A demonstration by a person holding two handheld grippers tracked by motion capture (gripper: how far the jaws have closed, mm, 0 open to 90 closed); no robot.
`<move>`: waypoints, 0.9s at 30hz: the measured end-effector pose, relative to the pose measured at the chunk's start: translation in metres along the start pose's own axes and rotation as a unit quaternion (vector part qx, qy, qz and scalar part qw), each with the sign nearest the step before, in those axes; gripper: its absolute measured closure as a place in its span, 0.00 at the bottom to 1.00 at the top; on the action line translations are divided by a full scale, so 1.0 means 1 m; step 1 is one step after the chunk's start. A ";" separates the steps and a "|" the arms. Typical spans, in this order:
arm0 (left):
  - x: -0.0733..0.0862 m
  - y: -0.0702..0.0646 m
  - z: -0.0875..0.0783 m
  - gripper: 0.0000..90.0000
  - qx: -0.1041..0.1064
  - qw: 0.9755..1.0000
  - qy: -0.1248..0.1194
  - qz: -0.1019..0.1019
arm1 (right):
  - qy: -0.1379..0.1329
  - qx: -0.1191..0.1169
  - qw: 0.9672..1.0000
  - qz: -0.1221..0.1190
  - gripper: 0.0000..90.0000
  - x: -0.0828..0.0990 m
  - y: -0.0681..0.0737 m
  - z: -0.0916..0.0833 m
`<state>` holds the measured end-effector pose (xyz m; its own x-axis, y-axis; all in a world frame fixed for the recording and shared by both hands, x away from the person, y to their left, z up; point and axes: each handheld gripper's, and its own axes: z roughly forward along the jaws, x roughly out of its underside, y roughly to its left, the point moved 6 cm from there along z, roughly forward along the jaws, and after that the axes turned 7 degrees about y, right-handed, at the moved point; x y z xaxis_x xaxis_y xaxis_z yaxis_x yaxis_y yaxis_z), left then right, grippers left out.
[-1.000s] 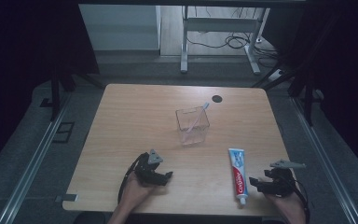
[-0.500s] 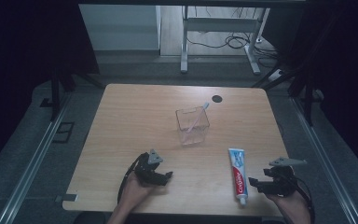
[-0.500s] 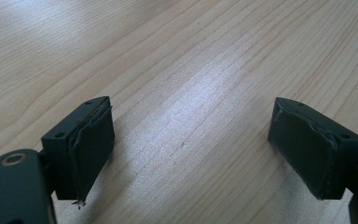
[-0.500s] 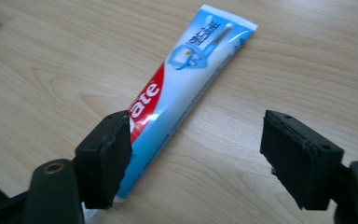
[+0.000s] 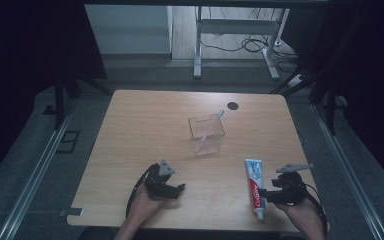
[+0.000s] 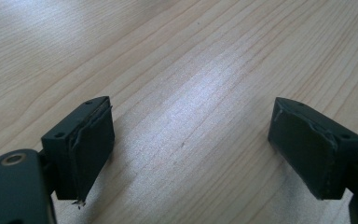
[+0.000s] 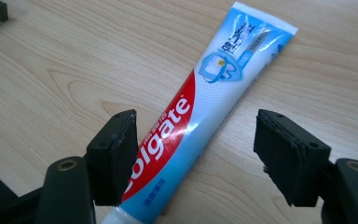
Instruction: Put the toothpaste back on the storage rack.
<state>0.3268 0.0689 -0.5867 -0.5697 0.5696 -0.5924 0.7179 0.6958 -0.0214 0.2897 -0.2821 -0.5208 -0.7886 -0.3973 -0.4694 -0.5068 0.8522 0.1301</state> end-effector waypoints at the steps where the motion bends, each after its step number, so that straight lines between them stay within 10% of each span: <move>1: 0.000 0.000 0.000 0.16 0.000 1.000 0.000 0.000 | 0.002 -0.002 1.000 0.002 0.34 -0.001 0.000 0.002; 27: 0.000 0.000 0.000 0.16 0.000 1.000 -0.001 0.000 | 0.066 0.026 0.997 -0.022 0.33 -0.004 0.007 0.041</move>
<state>0.3268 0.0688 -0.5867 -0.5693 0.5690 -0.5935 0.7180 0.6958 -0.0216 0.3039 -0.2601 -0.5540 -0.8060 -0.4736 -0.3550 -0.5263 0.8479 0.0638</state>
